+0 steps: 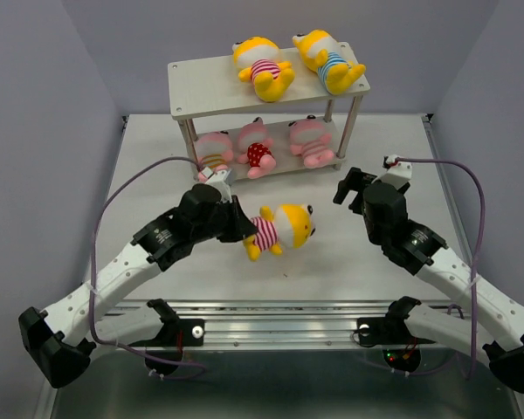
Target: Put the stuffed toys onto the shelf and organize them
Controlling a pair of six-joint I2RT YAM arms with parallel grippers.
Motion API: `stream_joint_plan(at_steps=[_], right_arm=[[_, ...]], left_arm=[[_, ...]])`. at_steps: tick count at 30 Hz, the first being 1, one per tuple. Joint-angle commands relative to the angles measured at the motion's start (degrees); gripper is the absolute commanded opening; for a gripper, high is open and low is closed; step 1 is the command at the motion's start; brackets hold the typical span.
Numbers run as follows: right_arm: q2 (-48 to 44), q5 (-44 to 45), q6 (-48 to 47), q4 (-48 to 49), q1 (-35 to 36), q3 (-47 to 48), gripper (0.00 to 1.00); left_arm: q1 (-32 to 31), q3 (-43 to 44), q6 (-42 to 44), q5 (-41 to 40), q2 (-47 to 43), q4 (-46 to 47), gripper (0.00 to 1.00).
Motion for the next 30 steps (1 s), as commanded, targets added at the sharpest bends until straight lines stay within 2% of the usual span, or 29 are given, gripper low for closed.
stream_joint_plan(at_steps=[1,5,9,12,17,18,22,24,29,30], right_arm=[[-0.6,6.4,2.4,-2.2,-0.3,-2.3,1.00],[-0.7,7.2,1.9,-2.2,-0.3,-3.3,1.00],[-0.7,7.7,1.3,-2.3,-0.3,-3.8,1.00],[-1.2,7.5,2.3,-2.2,-0.3,-4.1,1.00],[-1.3,6.6,2.6,-2.3,-0.3,-4.8,1.00],[-1.3,6.8,2.6,-2.3,-0.3,-5.0,1.00],[-1.3,7.3,2.7,-2.3,-0.3,-5.3,1.00],[-1.3,7.2,2.9,-2.3,-0.3,-5.4,1.00],[-1.2,6.7,3.3,-2.3,-0.3,-5.1,1.00],[-1.3,6.7,3.3,-2.3,-0.3,-5.1,1.00]], left_arm=[[-0.3,9.6,5.0,-0.9,-3.5,6.4,0.00],[-0.3,15.3,6.1,-3.6,-6.3,11.8,0.00],[-0.2,22.1,4.8,-14.5,-6.4,13.4,0.00],[-0.3,25.8,3.0,-19.8,-4.4,14.2,0.00],[-0.3,31.7,-0.5,-35.6,-0.4,16.0,0.00],[-0.3,32.8,-2.8,-41.2,0.6,15.0,0.00],[-0.2,40.3,-8.8,-54.4,3.9,9.1,0.00],[0.9,42.4,-9.8,-58.4,5.0,8.7,0.00],[5.4,44.1,-13.5,-58.0,5.6,7.5,0.00],[7.8,44.1,-14.1,-55.8,6.0,7.0,0.00]])
